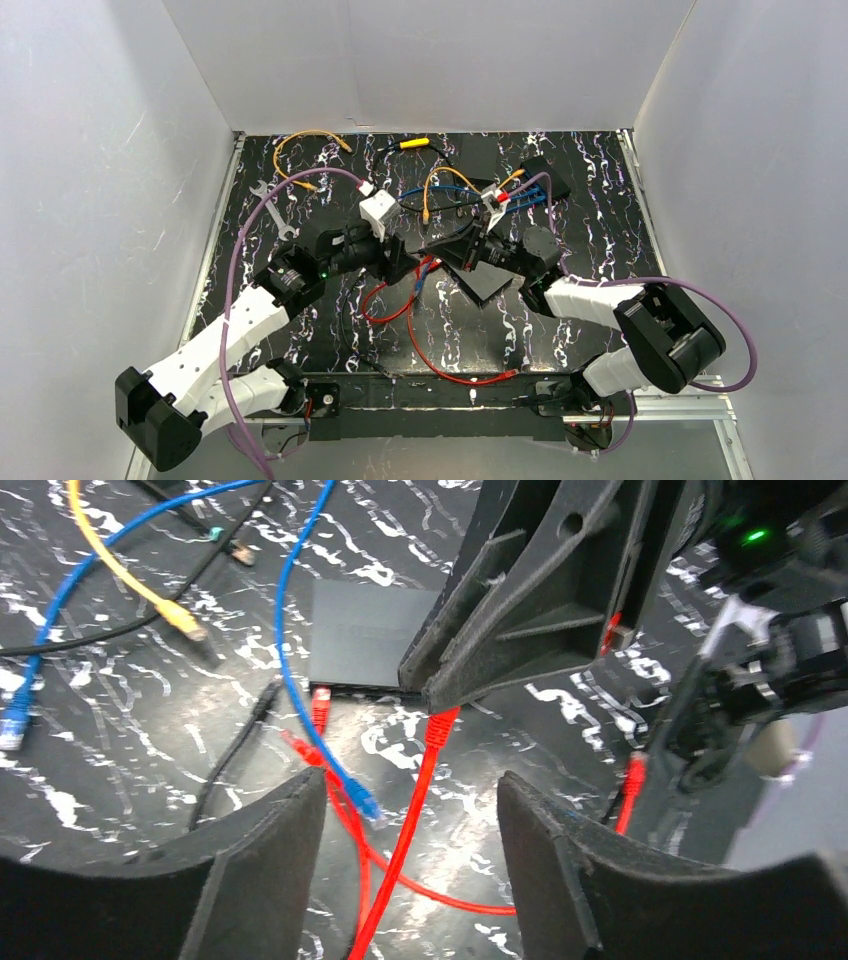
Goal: Insert the plug into the switch port
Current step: Pick up the connector from the center of the board.
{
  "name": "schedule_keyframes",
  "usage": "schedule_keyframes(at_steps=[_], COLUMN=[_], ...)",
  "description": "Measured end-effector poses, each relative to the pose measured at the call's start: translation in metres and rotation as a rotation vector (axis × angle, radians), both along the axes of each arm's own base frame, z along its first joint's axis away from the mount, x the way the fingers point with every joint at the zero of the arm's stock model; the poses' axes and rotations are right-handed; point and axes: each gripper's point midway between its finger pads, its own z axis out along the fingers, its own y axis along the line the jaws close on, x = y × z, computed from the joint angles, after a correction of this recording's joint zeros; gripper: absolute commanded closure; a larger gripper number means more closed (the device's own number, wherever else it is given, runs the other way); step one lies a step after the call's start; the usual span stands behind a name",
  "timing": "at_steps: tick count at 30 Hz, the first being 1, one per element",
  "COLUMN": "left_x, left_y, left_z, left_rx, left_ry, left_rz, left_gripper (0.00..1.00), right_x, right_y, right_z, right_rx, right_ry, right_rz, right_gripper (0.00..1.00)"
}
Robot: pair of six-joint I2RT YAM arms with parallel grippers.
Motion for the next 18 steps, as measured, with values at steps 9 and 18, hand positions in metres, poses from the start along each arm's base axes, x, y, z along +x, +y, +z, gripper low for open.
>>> schedule_keyframes(at_steps=[9,18], left_x=[-0.012,-0.026], left_y=[-0.010,-0.027], left_z=[0.016,0.009], left_rx=[-0.172,-0.241], left_ry=[0.119,0.217], left_rz=[-0.090,-0.209], left_gripper=[0.25,0.32], right_x=[-0.023,-0.039], right_y=[-0.005,-0.010], right_z=[0.013,0.023], right_rx=[0.048,0.091], right_ry=[-0.178,-0.276], right_rz=[0.092,0.136], right_gripper=[0.98,0.96])
